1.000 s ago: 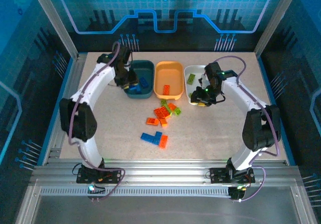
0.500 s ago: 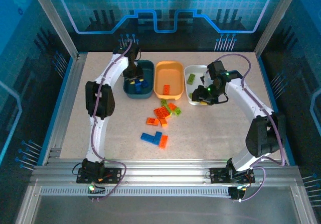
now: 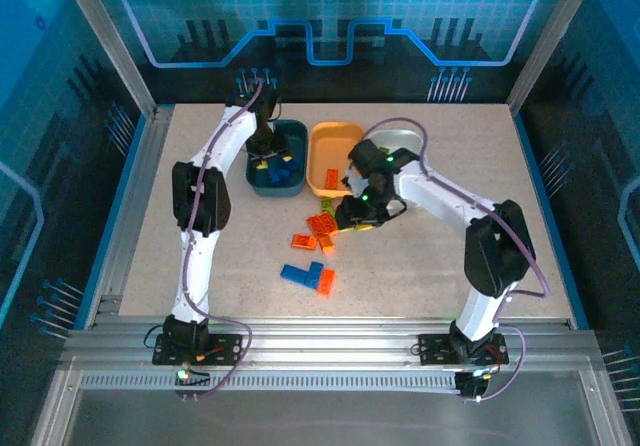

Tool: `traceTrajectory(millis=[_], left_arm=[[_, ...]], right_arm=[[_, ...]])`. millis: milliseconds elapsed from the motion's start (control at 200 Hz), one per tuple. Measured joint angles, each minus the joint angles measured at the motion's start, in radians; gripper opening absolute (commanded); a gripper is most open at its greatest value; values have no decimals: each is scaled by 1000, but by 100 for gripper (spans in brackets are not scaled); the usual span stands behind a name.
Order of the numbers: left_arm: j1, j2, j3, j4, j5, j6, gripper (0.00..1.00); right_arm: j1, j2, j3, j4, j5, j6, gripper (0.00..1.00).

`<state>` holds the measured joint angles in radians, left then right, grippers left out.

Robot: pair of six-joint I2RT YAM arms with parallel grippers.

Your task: Sort the legos into containers by color

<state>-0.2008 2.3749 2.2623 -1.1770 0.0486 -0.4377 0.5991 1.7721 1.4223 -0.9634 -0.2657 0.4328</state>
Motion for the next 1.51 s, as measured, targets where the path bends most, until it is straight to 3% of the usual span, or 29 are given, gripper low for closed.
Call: traceTrajectory(millis=[205,440,595,945,1286,1506], left_arm=[[-33,-241,-260,51,0,-4,68],[-53,-621,-601,127,0,-20,70],[-52,-756,-770,138,0,-36,70],[-52,-838,-886,143,0,-58,71],[-52,-845,-917,167,19,-61,71],[-53,-838,-919,182,27,-61,71]], right_arm=[[90,87,8,9,20,0,56],[124,190,45,15,42,0,56],[131,247,96,14,68,0,56],[131,370,203,11,129,0,52],[132,377,206,3,154,9,28],[133,310,140,-8,153,3,25]])
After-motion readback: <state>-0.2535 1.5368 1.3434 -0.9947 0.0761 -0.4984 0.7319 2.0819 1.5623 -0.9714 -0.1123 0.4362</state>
